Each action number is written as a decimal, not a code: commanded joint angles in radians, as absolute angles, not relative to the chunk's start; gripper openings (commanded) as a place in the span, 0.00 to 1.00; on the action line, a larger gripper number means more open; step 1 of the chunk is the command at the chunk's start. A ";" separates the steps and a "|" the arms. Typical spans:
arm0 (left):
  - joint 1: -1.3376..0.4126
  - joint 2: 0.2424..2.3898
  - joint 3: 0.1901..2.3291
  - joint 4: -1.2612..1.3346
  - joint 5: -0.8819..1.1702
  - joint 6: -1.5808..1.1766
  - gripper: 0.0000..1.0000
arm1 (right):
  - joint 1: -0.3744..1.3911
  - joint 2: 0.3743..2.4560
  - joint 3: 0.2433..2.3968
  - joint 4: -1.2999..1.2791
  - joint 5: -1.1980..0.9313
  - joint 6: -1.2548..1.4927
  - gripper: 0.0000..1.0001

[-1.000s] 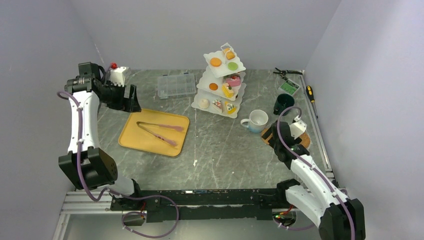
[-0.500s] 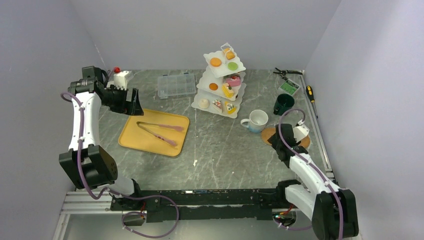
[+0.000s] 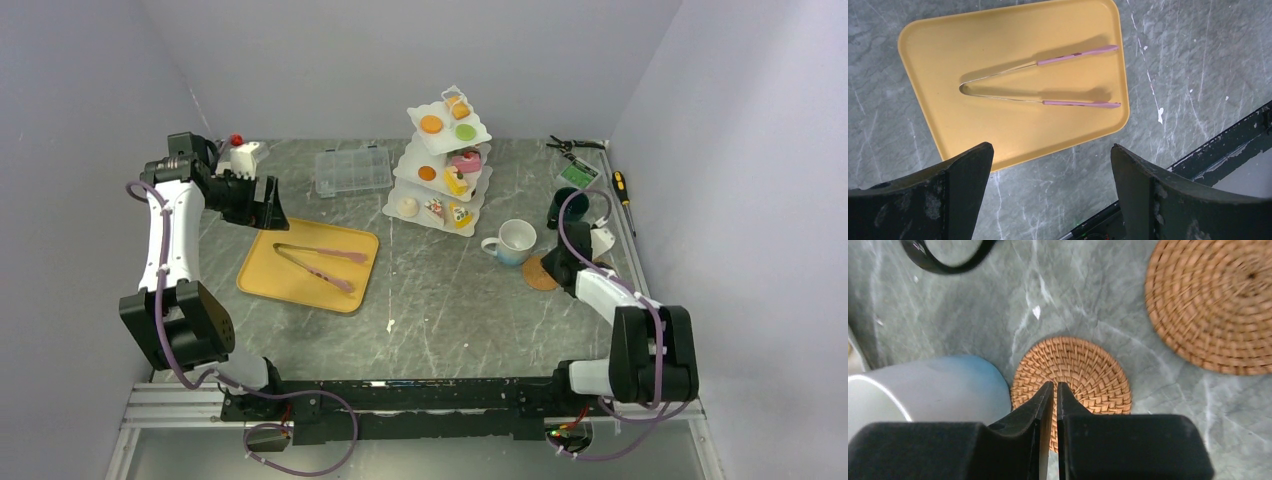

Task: Serve the afternoon tea
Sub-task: Move the coaster to the center of the board.

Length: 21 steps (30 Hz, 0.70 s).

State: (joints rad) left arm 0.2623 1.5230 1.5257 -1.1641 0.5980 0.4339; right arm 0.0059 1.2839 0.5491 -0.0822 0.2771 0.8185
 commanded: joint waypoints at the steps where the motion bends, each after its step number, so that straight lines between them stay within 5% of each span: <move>1: 0.261 1.528 1.560 -1.157 0.625 0.463 0.93 | 0.003 1.343 0.549 -0.012 0.173 0.854 0.12; 11: 0.262 1.515 1.567 -1.160 0.620 0.478 0.93 | 0.010 1.331 0.467 -0.050 0.112 0.968 0.08; 21: 0.261 1.492 1.574 -1.174 0.614 0.501 0.93 | 0.324 1.124 0.313 -0.139 0.232 1.248 0.05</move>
